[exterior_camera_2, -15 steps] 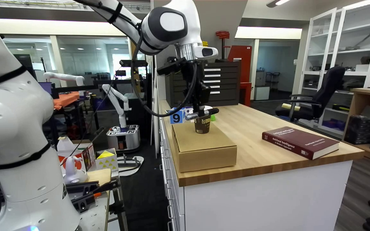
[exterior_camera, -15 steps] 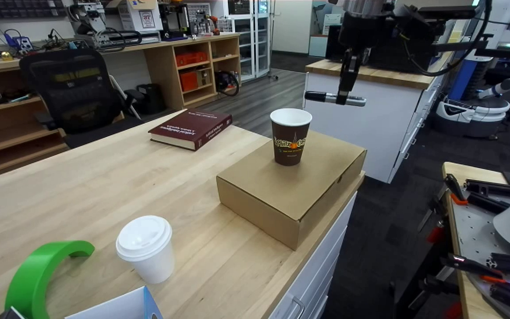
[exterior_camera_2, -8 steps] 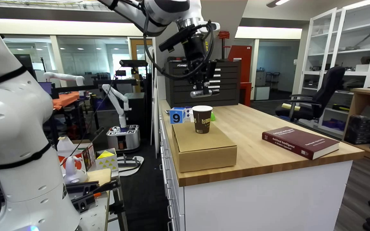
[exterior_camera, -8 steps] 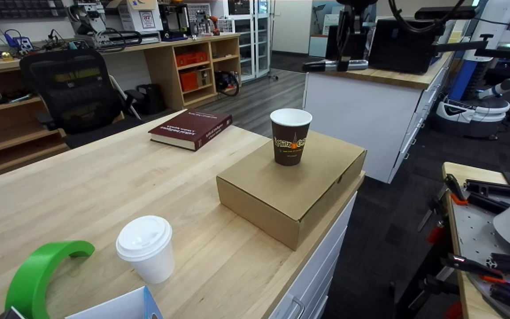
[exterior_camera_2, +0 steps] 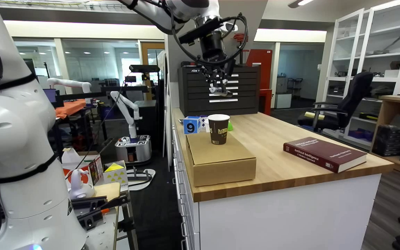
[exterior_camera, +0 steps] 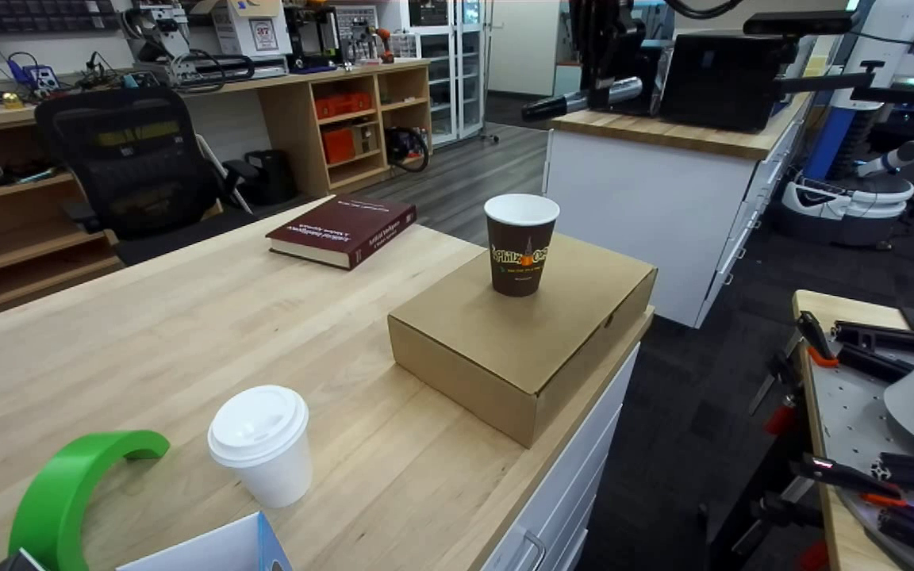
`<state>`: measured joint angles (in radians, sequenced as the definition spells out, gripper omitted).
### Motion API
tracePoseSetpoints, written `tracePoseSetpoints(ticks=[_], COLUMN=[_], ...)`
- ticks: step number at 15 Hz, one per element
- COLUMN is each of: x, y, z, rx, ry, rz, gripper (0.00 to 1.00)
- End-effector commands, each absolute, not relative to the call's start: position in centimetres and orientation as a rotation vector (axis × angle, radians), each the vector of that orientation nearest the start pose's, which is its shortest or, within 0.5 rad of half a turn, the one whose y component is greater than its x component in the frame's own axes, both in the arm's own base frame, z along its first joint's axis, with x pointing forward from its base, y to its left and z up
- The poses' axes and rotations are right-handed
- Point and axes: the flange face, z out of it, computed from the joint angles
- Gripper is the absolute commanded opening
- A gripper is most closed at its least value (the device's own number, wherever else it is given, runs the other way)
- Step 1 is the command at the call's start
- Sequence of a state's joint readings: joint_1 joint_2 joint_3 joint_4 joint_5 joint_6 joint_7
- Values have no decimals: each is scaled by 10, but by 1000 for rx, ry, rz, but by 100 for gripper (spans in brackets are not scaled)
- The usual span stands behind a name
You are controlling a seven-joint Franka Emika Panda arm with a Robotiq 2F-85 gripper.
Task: Put the marker in the cup
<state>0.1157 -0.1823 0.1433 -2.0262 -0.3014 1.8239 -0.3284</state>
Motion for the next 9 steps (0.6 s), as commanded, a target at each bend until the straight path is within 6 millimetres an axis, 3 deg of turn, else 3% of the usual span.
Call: tracePoseSetpoints(ticks=[1,9], x=[507,517], y=[127,159], z=[534,528], rx=[-3237,-3129], ry=[-1338,-1697], rz=[246,520], gripper=[6,6])
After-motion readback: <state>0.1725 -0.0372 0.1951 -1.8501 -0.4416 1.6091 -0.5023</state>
